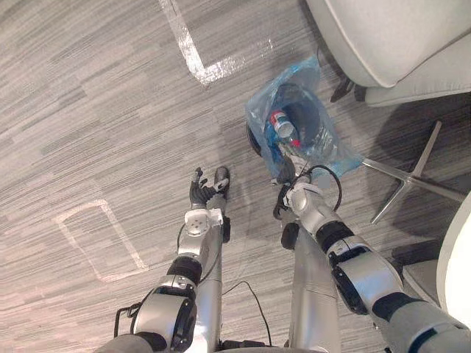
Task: Gather rubbish on tea table into small bin, then transfer packed bag to large trash can.
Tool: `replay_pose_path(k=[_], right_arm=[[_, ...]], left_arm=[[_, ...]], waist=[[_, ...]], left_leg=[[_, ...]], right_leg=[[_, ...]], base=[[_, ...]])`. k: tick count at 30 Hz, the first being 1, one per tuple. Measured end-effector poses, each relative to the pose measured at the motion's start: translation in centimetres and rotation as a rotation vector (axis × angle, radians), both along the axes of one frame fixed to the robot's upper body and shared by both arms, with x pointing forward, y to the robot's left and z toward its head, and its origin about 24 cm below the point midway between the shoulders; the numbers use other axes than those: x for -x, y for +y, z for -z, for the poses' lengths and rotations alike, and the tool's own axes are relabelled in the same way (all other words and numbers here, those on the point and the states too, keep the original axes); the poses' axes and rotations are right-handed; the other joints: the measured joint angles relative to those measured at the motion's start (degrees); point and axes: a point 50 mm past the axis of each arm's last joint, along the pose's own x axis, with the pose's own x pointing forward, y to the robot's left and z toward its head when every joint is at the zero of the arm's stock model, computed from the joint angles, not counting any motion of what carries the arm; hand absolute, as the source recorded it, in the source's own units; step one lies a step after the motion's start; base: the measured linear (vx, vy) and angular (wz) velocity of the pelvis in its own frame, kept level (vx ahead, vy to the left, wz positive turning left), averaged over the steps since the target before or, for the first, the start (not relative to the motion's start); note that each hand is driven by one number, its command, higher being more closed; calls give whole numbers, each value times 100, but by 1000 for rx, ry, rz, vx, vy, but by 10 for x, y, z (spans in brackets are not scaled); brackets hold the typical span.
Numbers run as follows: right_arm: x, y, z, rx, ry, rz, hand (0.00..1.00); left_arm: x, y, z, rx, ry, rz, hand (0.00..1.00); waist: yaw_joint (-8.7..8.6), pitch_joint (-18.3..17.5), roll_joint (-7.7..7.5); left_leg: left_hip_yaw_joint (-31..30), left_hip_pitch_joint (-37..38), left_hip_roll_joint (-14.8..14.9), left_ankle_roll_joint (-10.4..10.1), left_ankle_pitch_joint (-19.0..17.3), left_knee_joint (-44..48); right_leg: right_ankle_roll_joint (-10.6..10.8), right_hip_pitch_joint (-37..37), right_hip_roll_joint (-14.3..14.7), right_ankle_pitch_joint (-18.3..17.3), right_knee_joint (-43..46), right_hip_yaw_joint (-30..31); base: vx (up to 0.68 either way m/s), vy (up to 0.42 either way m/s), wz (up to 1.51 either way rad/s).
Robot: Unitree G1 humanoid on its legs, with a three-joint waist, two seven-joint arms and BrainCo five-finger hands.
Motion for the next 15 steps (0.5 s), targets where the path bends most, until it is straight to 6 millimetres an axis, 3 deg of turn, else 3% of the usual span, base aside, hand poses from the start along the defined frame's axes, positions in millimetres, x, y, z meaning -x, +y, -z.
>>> replay_pose_path(k=[6, 15], right_arm=[[-1, -7, 3, -20, 26, 46, 100], [4, 2, 13, -86, 60, 32, 100]], left_arm=[[-4, -3, -6, 23, -18, 3, 0], [-4, -7, -9, 27, -30, 15, 0]], waist=[[-2, 1, 1], [4, 1, 0]], left_leg=[[-69, -359, -71, 7, 80, -33], [-26, -294, -63, -33, 109, -51]], right_leg=[[18, -429, -84, -71, 210, -17], [19, -385, -91, -101, 192, -15]], base=[[-9, -7, 11], [5, -4, 0]])
